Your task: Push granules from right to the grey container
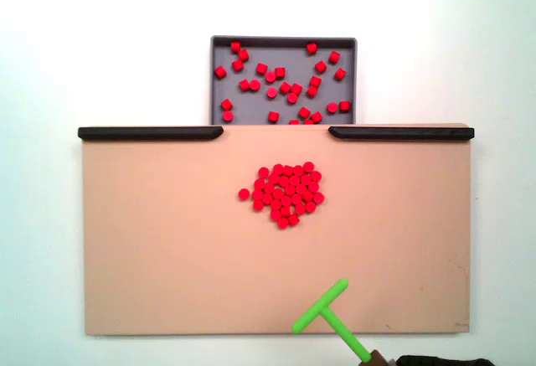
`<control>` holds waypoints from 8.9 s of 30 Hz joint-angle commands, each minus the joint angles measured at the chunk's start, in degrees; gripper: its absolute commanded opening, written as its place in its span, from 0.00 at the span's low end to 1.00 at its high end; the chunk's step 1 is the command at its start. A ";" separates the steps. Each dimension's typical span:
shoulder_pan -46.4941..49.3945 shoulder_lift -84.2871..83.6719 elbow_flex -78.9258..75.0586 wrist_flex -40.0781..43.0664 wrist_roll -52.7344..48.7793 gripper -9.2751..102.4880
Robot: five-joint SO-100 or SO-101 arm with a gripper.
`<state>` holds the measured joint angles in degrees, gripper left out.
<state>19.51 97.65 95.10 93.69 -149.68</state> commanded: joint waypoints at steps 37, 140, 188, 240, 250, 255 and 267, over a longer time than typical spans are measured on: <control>5.54 -28.21 -27.95 -4.04 -39.81 0.08; -2.72 -36.39 -31.55 -7.82 -27.33 0.08; -4.92 -36.74 -31.64 -7.73 -17.84 0.08; -19.86 2.55 -4.75 0.00 66.09 0.08; -20.13 2.99 -4.75 0.00 67.24 0.08; -19.95 2.37 -4.75 -0.18 66.45 0.08; -19.42 2.11 -4.75 -0.09 63.72 0.08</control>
<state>-0.18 99.05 90.62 93.78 -85.43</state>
